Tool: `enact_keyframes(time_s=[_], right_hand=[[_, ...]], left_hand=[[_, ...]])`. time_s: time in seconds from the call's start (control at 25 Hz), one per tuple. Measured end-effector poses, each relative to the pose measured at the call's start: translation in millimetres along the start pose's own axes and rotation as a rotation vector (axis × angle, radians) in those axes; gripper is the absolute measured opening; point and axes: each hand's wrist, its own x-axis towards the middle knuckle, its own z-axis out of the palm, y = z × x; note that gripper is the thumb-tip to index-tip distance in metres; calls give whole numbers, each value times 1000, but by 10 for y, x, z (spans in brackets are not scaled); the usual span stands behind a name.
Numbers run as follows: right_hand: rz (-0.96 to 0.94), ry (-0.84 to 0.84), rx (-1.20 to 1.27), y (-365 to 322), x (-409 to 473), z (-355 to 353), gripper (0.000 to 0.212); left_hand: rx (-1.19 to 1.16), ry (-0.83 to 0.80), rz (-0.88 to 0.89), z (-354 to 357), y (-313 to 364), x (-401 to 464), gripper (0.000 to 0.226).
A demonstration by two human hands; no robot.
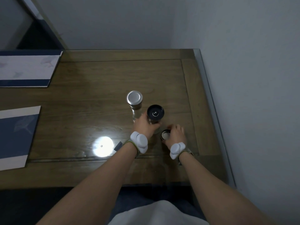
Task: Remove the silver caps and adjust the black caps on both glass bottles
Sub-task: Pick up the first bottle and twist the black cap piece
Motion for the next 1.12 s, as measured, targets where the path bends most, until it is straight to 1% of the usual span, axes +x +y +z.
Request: enact_keyframes(time_s=[0.12, 0.2, 0.24, 0.28, 0.32, 0.4, 0.48, 0.52, 0.56, 0.6, 0.64, 0.72, 0.8, 0.88, 0.96, 1.04, 1.12], right_hand=[[-109, -20, -227, 67, -32, 14, 57], [-129, -49, -244, 46, -57, -53, 59], [-121, -52, -190, 3, -80, -122, 58], [-98, -24, -75, -60, -116, -222, 53], [-71, 42, 82, -145, -163, -355, 45], [-71, 241, 405, -335, -274, -739, 27], [-221, 398, 607, -514, -420, -1206, 17], [-319, 413, 631, -606, -509, -1433, 16], [-406, 399, 603, -707, -579, -1646, 18], [-458, 378, 534, -790, -643, -1804, 21], [-485, 370, 461, -860, -699, -1930, 24], [-497, 401, 355, -975, -763, -2111, 25], [-504, 477, 281, -1062, -784, -2223, 22], [-519, 542, 205, -1124, -787, -2312, 21], [-550, 560, 189, -1166, -770, -2383, 19], [-583, 539, 226, -1196, -750, -2447, 16], [-624, 505, 264, -1202, -728, -2503, 14]], left_hand=[[53, -10, 9, -48, 10, -22, 44], [59, -2, 11, -82, 22, -49, 40], [61, 9, 16, -92, 33, -78, 38], [57, 22, 21, -94, 41, -113, 37], [46, 38, 25, -107, 42, -152, 34], [-1, 63, 50, -147, 66, -220, 30], [-39, 73, 104, -196, 147, -260, 36], [-42, 78, 142, -222, 212, -269, 39], [-38, 85, 188, -261, 323, -269, 46], [-38, 92, 235, -298, 434, -270, 55], [-44, 103, 287, -341, 550, -271, 59], [-58, 142, 403, -440, 772, -272, 54], [-55, 178, 476, -531, 906, -267, 50], [-38, 214, 512, -602, 973, -259, 50], [-25, 237, 532, -670, 1032, -248, 50], [-19, 207, 567, -734, 1098, -218, 48], [-19, 135, 578, -779, 1131, -169, 42]])
